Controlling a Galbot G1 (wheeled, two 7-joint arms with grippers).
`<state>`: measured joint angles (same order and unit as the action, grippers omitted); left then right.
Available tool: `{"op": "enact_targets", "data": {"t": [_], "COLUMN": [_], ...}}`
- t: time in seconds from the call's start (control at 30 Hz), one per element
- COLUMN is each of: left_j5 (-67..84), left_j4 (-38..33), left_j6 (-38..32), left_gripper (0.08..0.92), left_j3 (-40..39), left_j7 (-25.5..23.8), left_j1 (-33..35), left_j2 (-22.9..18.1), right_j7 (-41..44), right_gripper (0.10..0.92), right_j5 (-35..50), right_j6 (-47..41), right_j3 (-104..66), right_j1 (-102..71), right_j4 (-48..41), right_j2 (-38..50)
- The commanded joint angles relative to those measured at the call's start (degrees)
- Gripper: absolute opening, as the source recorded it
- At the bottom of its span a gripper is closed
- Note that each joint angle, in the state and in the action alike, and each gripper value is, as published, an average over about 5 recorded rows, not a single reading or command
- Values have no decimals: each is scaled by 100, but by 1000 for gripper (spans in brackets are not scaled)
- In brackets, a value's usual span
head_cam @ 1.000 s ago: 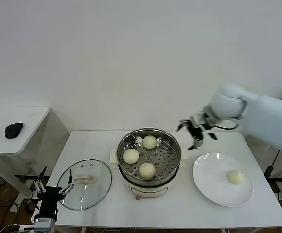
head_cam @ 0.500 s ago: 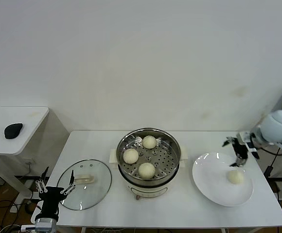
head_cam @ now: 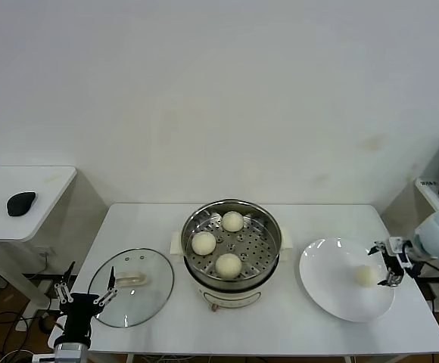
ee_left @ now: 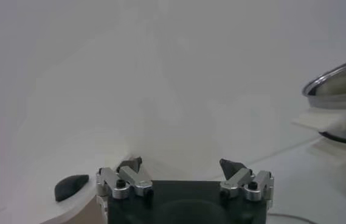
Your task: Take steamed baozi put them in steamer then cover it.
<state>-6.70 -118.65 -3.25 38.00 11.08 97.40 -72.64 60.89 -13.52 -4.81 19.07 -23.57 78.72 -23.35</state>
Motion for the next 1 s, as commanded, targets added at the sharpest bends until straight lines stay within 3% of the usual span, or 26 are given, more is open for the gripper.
{"op": "enact_targets", "data": {"t": [0.03, 0.53, 0.87, 1.0], "left_j5": [-3, 4, 2, 5], "left_j4": [2, 68, 151, 161], "left_j6": [0, -4, -2, 1], "left_gripper": [823, 823, 823, 823], "left_j3": [15, 7, -1, 7], "left_j7": [4, 5, 8, 9], "left_j1": [15, -27, -89, -98], "left_j2": [-15, -6, -7, 2], "right_j7": [-183, -304, -173, -54], "right_gripper": [823, 814, 640, 606], "right_j5": [-648, -844, -685, -413], "right_j6": [130, 119, 23, -47], "right_j3": [-501, -157, 38, 264], "right_j1": [-626, -265, 25, 356], "right_j4": [-604, -1082, -991, -813], "right_j2": [-457, -995, -935, -707]}}
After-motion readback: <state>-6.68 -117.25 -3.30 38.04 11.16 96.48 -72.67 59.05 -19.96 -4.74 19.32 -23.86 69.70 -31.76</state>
